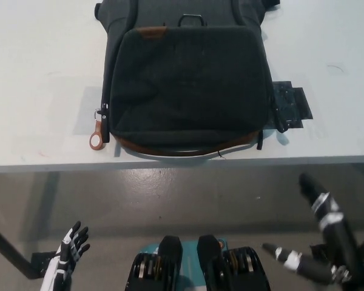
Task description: A bag is kept in the middle of the table with its flap loosely closed and the robot uses its right hand to adjust it and opens it
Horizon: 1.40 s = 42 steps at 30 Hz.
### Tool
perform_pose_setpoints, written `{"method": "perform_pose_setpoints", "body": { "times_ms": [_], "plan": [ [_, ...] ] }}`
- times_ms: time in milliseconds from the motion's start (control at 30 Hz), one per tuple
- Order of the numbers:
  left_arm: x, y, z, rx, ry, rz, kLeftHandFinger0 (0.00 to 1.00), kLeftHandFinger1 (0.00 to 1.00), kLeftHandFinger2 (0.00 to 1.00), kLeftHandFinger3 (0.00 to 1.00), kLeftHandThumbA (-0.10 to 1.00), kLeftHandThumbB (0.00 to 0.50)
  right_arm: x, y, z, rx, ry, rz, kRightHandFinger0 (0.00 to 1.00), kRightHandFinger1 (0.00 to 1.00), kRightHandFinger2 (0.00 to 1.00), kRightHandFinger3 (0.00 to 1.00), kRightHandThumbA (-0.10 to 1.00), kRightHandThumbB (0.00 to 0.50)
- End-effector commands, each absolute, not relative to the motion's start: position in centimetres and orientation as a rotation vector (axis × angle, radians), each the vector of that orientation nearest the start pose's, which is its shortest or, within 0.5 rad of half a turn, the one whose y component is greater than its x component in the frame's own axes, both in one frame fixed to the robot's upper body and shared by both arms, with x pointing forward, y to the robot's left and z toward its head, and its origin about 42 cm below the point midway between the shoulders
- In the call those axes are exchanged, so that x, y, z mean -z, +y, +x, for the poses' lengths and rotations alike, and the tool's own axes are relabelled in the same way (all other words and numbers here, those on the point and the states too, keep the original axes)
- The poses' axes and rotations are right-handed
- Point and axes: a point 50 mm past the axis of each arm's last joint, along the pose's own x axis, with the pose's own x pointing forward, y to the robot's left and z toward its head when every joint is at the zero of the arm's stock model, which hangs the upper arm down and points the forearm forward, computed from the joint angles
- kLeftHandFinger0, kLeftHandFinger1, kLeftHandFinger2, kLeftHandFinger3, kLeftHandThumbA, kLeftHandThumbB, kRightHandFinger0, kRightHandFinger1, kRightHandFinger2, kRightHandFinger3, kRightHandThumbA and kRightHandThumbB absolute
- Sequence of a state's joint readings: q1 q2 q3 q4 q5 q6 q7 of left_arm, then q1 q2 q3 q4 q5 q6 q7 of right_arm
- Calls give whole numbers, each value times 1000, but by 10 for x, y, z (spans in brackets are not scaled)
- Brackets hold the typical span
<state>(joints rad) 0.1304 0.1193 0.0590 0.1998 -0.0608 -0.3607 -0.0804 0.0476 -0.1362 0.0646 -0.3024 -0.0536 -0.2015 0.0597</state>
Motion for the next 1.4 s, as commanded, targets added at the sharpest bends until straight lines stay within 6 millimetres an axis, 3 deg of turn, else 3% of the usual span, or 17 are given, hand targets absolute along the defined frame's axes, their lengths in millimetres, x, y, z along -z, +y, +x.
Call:
{"method": "perform_pose_setpoints", "body": {
  "times_ms": [0,33,100,233,300,433,500,667,700,733,800,833,900,967,1067,1267,1367],
  "plan": [
    [-44,281,224,-8,-101,73,1000,1000,1000,1000,1000,500,-221,-234,277,-137,-547,-198,1000,1000,1000,1000,1000,301],
    [-43,281,223,-8,-101,70,1000,1000,1000,1000,1000,500,-244,-240,291,-136,-577,-202,1000,1000,1000,1000,1000,290],
    [-43,282,222,-11,-102,73,1000,1000,1000,1000,1000,500,-262,-242,307,-134,-603,-190,1000,1000,1000,1000,1000,288],
    [-43,282,222,-11,-106,73,1000,1000,1000,1000,1000,500,-272,-243,315,-138,-618,-192,1000,1000,1000,1000,1000,270],
    [-41,282,220,-8,-94,81,1000,1000,1000,1000,1000,500,-302,-240,349,-143,-626,-187,1000,1000,1000,1000,1000,224],
    [-39,282,217,-5,-87,84,1000,1000,1000,1000,1000,500,-309,-239,358,-147,-617,-188,1000,1000,1000,1000,1000,222],
    [-37,282,214,-5,-80,85,1000,1000,1000,1000,1000,500,-324,-236,390,-161,-586,-182,1000,1000,1000,1000,1000,232],
    [-36,282,214,-6,-78,86,1000,1000,1000,1000,1000,500,-327,-234,400,-162,-580,-182,1000,1000,1000,1000,1000,239],
    [-33,281,210,1,-75,81,1000,1000,1000,1000,1000,500,-335,-226,429,-189,-526,-184,1000,1000,1000,1000,1000,269],
    [-32,281,209,-3,-73,80,1000,1000,1000,1000,1000,500,-339,-222,440,-208,-507,-204,1000,1000,1000,1000,1000,298],
    [-32,282,209,-5,-72,82,1000,1000,1000,1000,1000,500,-341,-220,446,-217,-499,-210,1000,1000,1000,1000,1000,299],
    [-32,283,209,-5,-70,87,1000,1000,1000,1000,1000,500,-346,-215,460,-246,-478,-214,1000,1000,1000,1000,1000,285],
    [-32,282,211,-2,-75,85,1000,1000,1000,1000,1000,500,-350,-213,469,-254,-458,-219,1000,1000,1000,1000,1000,266],
    [-32,281,211,1,-69,86,1000,1000,1000,1000,1000,500,-352,-212,479,-269,-422,-195,1000,1000,1000,1000,1000,202],
    [-33,282,211,9,-69,103,1000,1000,1000,1000,1000,500,-354,-210,493,-288,-390,-148,1000,1000,1000,1000,1000,173],
    [-35,282,214,14,-64,99,1000,1000,1000,1000,1000,500,-354,-207,514,-306,-354,-122,1000,1000,1000,1000,1000,269],
    [-36,282,214,30,-64,106,1000,1000,1000,1000,1000,500,-351,-207,519,-313,-343,-131,1000,1000,1000,1000,1000,256]
  ]
}}
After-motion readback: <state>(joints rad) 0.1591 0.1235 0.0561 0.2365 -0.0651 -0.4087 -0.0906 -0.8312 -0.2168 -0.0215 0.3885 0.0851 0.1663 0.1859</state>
